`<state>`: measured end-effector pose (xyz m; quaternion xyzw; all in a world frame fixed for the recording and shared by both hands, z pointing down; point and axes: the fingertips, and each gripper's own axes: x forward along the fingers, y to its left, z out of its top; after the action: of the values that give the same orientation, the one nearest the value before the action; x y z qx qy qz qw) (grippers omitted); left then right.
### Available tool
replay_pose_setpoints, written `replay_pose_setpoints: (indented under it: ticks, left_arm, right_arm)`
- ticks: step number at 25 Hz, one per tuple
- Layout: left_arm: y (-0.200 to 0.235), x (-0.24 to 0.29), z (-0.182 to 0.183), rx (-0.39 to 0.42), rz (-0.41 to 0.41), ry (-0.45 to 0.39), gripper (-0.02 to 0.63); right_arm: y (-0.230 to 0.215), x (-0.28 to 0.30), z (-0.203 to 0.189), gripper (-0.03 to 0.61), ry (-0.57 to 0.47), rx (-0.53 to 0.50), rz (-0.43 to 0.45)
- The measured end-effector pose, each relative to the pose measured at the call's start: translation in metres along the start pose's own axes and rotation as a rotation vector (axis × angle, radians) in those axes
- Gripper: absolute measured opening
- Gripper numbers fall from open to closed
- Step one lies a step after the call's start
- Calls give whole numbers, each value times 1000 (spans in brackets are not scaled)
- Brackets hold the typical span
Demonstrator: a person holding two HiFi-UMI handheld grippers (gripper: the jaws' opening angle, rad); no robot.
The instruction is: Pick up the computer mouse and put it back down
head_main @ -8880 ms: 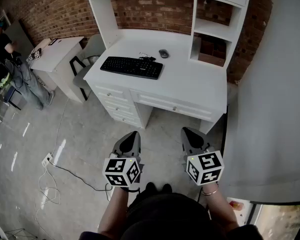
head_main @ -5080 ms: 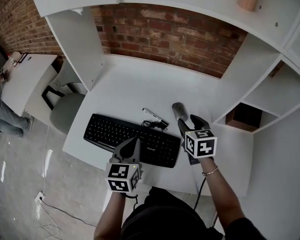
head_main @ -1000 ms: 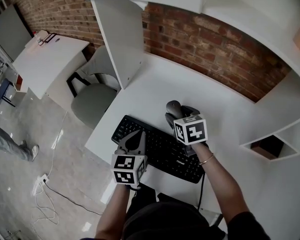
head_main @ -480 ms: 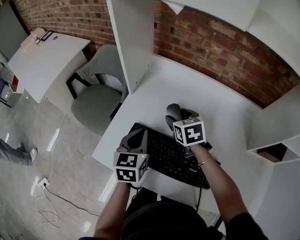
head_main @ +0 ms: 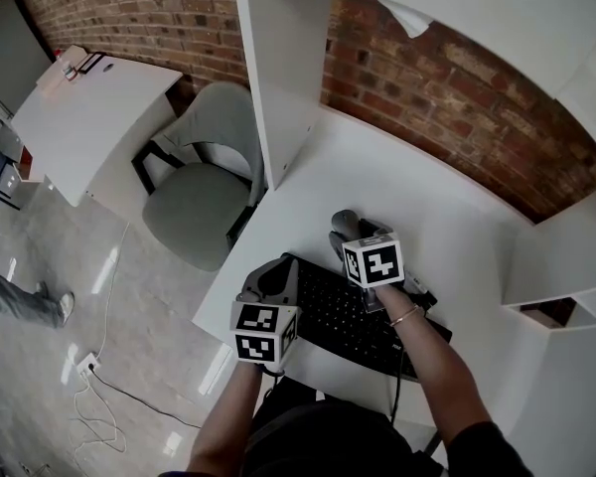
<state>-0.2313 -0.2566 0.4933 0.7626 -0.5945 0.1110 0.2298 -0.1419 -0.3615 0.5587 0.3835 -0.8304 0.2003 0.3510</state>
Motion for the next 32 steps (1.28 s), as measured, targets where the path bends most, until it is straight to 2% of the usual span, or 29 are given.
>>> replay_pose_setpoints:
  ticks: [20, 32]
  left_arm:
    - [25, 12, -11, -35, -12, 36, 9]
    - [25, 18, -13, -39, -13, 45, 9]
  right_arm:
    - [-1, 40, -10, 287, 70, -21, -29]
    - [-1, 43, -10, 286, 58, -14, -10]
